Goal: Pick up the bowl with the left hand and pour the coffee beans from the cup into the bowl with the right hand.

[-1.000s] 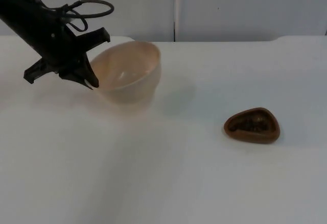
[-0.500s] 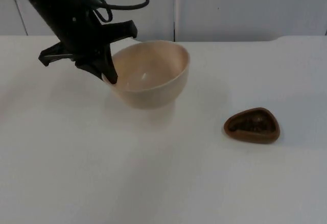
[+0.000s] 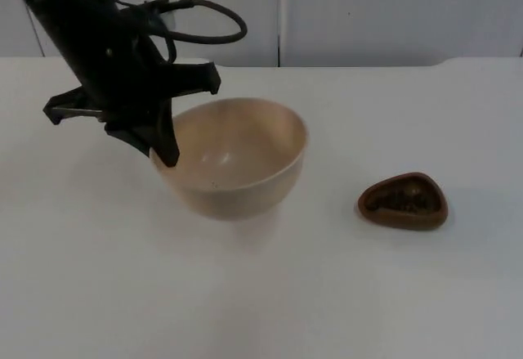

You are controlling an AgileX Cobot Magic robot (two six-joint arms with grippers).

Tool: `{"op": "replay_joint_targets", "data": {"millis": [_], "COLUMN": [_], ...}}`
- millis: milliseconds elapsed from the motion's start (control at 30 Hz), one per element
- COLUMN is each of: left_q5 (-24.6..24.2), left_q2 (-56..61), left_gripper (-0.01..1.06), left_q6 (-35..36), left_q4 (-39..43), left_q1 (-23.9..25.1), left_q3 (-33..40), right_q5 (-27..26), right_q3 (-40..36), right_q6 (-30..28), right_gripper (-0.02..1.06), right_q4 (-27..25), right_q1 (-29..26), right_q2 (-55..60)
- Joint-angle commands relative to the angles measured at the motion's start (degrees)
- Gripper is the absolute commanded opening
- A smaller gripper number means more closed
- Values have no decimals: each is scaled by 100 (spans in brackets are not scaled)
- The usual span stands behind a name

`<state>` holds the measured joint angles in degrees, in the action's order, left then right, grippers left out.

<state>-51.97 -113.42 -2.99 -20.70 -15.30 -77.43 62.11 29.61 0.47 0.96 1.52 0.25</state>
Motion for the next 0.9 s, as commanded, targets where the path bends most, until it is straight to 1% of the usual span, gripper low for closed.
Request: {"op": "replay_joint_targets", "data": {"millis": [0,233,300,400,433,500,567,633,667,767,800,867], "left_q5": [174,228,269,328,328,361,495,517,601,710,710,775], "left_q2": [336,960,1040,1172,1172,1170,1170,1170,1170,1170,1170,1170], "left_gripper": [0,0,0,0,0,0,0,0,0,0,0,0], "left_q6": [-27,-123,-123,-54,-54,71,228,265,407,883,883,1123], "left_q4": [15,91,175,310,310,372,444,471,651,1178,1178,1450], "left_q1": [-14,-63,-119,-460,-460,-861,-1166,-1250,-1476,-1907,-1907,-2065], "left_q3": [292,1083,1185,1414,1414,1428,1428,1428,1428,1428,1428,1428], "right_q5": [-31,-31,-31,-31,-31,-31,-31,-31,-31,-31,-31,-31], "right_q3": [-1,-1,-1,-1,-1,-1,-1,-1,-1,-1,-1,-1], "right_q6": [15,15,15,15,15,15,15,15,15,15,15,15], "right_gripper": [105,105,105,105,105,105,105,105,105,105,105,105], "right_q4": [40,40,40,40,40,40,40,40,40,40,40,40], "right_q1": [-28,-28,-28,-28,-28,-28,-28,-28,-28,-28,-28,-28], "right_q2": [-25,-25,-25,-25,-25,-25,-25,-25,-25,-25,-25,-25]}}
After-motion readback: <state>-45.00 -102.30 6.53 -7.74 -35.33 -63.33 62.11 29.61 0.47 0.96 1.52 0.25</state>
